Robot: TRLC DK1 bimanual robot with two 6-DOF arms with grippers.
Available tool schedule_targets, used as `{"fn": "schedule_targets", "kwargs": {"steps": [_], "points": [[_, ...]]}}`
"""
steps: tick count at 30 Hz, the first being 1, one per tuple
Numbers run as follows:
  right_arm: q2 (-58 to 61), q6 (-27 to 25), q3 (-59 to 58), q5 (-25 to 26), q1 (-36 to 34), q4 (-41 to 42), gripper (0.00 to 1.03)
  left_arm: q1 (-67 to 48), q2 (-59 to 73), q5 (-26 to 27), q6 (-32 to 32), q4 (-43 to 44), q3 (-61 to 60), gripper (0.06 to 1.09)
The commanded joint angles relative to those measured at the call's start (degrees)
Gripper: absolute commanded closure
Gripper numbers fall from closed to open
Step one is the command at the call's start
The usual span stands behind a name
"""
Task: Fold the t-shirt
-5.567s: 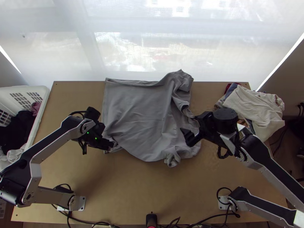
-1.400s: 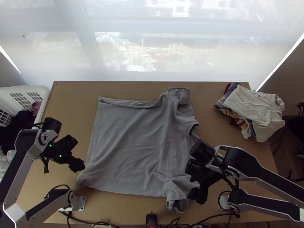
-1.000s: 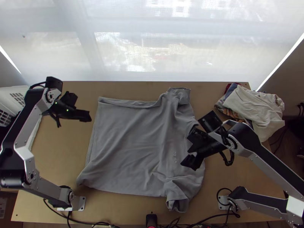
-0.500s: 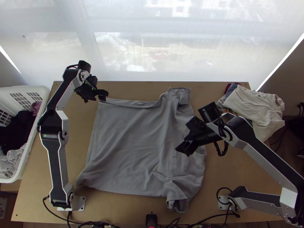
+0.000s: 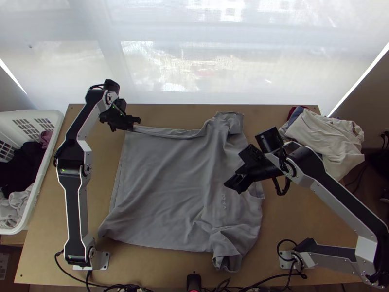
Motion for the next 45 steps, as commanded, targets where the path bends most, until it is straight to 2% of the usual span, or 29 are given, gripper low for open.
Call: {"fn": "schedule_targets", "kwargs": {"steps": [1,3,8,15,22,45], "points": [[0.82,-0.64,-0.24,0.23,-3.18,2.72,0.12,-1.01,0.10,-0.17,-0.27,-1.54,0.30,0.80],[1.08,-0.81,-0.24,0.32,-3.71,3.51,0.12,-1.19,-0.34,-0.17,-0.27,-2.16,0.30,0.86],[1.43,-0.99,-0.50,0.58,-4.76,4.39,0.12,-1.19,-1.39,-0.17,-0.27,-5.85,-0.40,0.89],[1.26,-0.90,-1.20,0.58,-4.76,4.39,0.12,0.22,-5.09,-0.26,0.08,-6.64,-1.98,0.89],[1.08,-0.55,-1.20,0.49,-4.06,4.39,0.12,0.66,-4.73,-2.99,0.61,-6.03,-2.25,0.88],[-0.15,0.59,-1.73,0.58,-3.18,4.39,0.12,-0.04,-2.27,-2.99,0.61,-5.24,-1.89,0.82]]}}
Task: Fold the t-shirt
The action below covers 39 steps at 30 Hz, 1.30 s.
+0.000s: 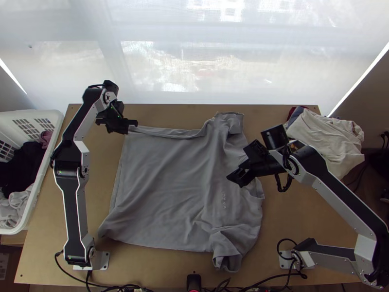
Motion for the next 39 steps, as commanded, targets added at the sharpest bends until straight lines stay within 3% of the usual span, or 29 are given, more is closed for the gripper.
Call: {"fn": "schedule_targets", "kwargs": {"steps": [1,16,21,25,39], "points": [[-0.26,0.53,-0.20,0.06,0.38,-0.01,0.12,-0.04,0.52,-0.01,-0.07,0.27,0.16,0.82],[-0.35,0.70,-0.38,0.06,0.56,-0.01,0.12,-1.01,1.05,0.25,-0.34,0.45,0.25,0.83],[-0.26,0.70,-0.20,0.06,0.56,-0.01,0.12,-0.57,1.05,0.69,-0.25,0.27,0.16,1.00],[-0.17,0.70,0.06,0.06,0.56,-0.01,0.12,-0.48,0.88,0.87,-0.16,0.01,0.16,1.05],[5.89,0.70,5.07,1.20,-2.26,3.07,0.12,-1.28,-5.28,1.74,-0.51,-1.13,-0.02,1.05]]}}
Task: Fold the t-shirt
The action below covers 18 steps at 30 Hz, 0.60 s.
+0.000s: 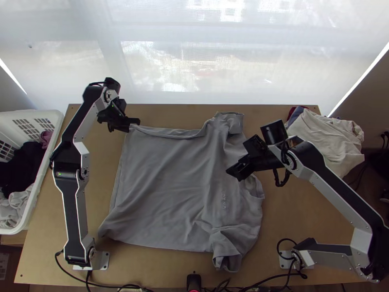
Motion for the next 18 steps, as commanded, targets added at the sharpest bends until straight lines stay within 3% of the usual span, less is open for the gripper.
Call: {"fn": "schedule_targets", "kwargs": {"steps": [1,9,18], "points": [[3.78,0.09,3.37,0.37,-1.01,1.19,0.12,0.10,-3.40,0.96,-0.27,-0.61,-0.02,1.05],[11.16,0.00,5.65,2.48,-5.32,7.78,0.12,0.72,-5.60,1.49,-0.45,-1.93,-0.72,1.05],[29.53,-2.02,18.75,9.69,-11.21,15.78,0.13,1.16,-7.27,2.54,-0.27,-3.51,-1.07,1.05]]}}
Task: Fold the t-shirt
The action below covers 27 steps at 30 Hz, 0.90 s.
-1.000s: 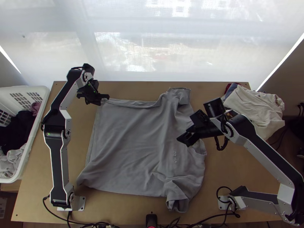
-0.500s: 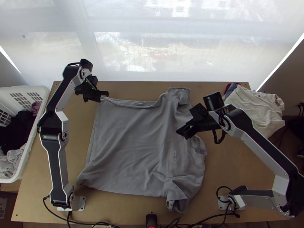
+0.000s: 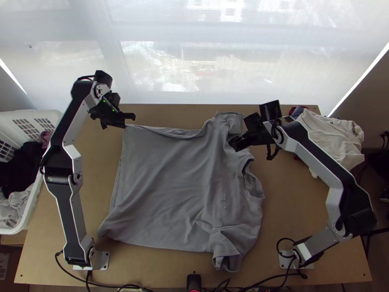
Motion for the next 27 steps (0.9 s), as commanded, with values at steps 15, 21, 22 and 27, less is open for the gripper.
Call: {"fn": "schedule_targets", "kwargs": {"steps": [15,21,22,27], "points": [[27.42,0.00,21.35,13.32,-6.46,12.02,0.13,0.83,-2.20,0.97,0.47,-2.58,-0.48,1.05],[29.09,-0.27,24.16,13.41,-6.54,14.04,0.44,0.74,-2.29,0.88,0.47,-2.84,-0.48,1.05],[29.27,-0.27,24.60,13.41,-6.37,14.04,0.48,0.74,-2.29,0.88,0.47,-2.93,-0.48,1.05],[30.15,-0.88,26.10,13.32,-5.75,12.10,0.94,0.83,-2.29,0.88,0.47,-3.11,-0.48,1.05]]}}
